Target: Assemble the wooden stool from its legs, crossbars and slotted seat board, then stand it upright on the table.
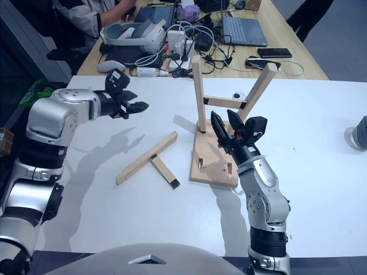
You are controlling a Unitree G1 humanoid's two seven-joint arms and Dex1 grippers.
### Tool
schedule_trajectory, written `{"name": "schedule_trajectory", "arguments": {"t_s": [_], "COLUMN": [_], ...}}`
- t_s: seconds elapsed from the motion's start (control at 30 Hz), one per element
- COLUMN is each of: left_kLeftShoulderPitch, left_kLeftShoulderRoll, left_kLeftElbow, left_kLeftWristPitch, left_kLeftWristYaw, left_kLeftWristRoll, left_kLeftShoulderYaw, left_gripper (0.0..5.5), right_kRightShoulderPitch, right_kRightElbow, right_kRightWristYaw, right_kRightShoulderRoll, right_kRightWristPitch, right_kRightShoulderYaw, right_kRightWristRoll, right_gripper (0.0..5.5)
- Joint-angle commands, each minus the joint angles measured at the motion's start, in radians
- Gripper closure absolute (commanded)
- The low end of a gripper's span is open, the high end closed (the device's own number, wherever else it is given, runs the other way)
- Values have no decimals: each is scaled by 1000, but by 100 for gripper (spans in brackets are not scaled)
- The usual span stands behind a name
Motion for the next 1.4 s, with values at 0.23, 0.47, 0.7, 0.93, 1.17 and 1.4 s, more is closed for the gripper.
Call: {"name": "schedule_trajectory", "arguments": {"t_s": [0.23,0.47,0.7,0.93,1.17,1.4], "left_kLeftShoulderPitch": [-282,-308,54,267,301,383], "left_kLeftShoulderRoll": [-116,-114,332,306,285,261], "left_kLeftElbow": [462,409,-349,-570,-585,-612], "left_kLeftWristPitch": [42,91,185,352,355,407], "left_kLeftWristYaw": [-264,-431,-533,-345,-170,-104], "left_kLeftWristRoll": [77,60,6,-35,3,-46], "left_kLeftShoulderYaw": [-158,-182,-229,-213,-196,-175], "left_gripper": [259,259,259,259,259,259], "right_kRightShoulderPitch": [-55,-128,-92,-114,-181,-243], "right_kRightElbow": [79,67,45,70,137,369], "right_kRightWristYaw": [-160,-146,-113,-120,-106,-120], "right_kRightShoulderRoll": [1,-65,-80,-95,-155,-244], "right_kRightWristPitch": [85,326,354,333,281,218], "right_kRightShoulderYaw": [26,82,46,21,-74,-130], "right_kRightWristRoll": [-139,-161,-154,-183,-196,-283], "right_gripper": [262,262,262,262,262,262]}}
